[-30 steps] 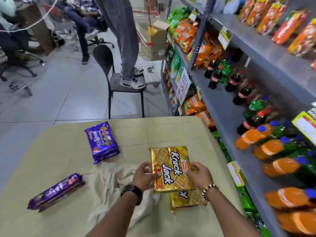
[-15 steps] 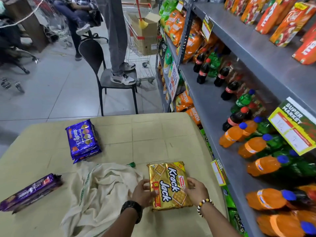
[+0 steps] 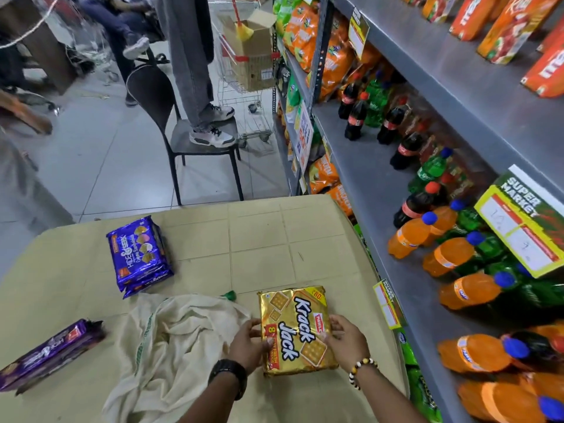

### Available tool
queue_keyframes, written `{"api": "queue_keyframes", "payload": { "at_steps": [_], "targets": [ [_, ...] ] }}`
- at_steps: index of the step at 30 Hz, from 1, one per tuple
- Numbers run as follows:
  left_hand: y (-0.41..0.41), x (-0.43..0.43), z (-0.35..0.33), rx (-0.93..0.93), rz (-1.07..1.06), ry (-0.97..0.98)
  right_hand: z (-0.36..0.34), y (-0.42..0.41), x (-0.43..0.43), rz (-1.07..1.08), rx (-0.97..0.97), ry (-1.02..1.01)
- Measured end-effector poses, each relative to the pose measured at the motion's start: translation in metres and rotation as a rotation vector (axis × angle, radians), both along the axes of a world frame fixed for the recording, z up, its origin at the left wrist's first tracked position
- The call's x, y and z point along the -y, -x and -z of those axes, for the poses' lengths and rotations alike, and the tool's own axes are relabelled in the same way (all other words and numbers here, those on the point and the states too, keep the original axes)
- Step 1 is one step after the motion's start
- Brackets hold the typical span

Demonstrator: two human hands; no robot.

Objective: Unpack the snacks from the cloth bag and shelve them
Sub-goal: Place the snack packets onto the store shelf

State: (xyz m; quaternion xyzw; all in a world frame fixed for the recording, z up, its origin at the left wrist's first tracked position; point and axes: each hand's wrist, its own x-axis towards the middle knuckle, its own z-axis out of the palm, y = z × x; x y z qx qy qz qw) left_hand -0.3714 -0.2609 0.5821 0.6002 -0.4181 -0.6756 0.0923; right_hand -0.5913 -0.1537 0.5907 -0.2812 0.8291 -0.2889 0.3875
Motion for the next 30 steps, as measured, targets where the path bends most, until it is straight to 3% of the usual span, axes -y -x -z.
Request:
{"api": "queue_keyframes", "payload": {
  "at_steps": [4, 8, 11, 16, 19, 22, 24, 30],
  "targets": [
    [0.002, 0.008, -0.001, 0.037, 0.085, -0.047, 0.004, -0.002, -0.002, 0.048, 0.031, 0.002],
    [0.011, 0.035, -0.019, 0.265, 0.245, 0.274, 0.001, -0.008, -0.015, 0.163, 0.044, 0.010],
    [0.029, 0.069, -0.032, 0.349, 0.454, 0.486, 0.007, -0.016, -0.040, 0.272, 0.080, -0.018],
    [0.071, 0.121, -0.038, 0.373, 0.957, 0.597, 0.012, -0.043, -0.066, 0.549, 0.216, -0.016],
    [0.092, 0.138, -0.030, 0.343, 1.154, 0.519, 0.028, -0.069, -0.071, 0.780, 0.388, -0.012],
    [0.106, 0.148, -0.014, 0.300, 1.297, 0.340, 0.030, -0.110, -0.056, 1.040, 0.684, 0.090],
    [0.109, 0.151, -0.003, 0.285, 1.369, 0.268, 0.028, -0.131, -0.043, 1.092, 0.812, 0.155],
    [0.101, 0.158, 0.029, 0.158, 1.285, 0.087, 0.028, -0.158, -0.010, 1.095, 0.755, 0.395]
  ]
}}
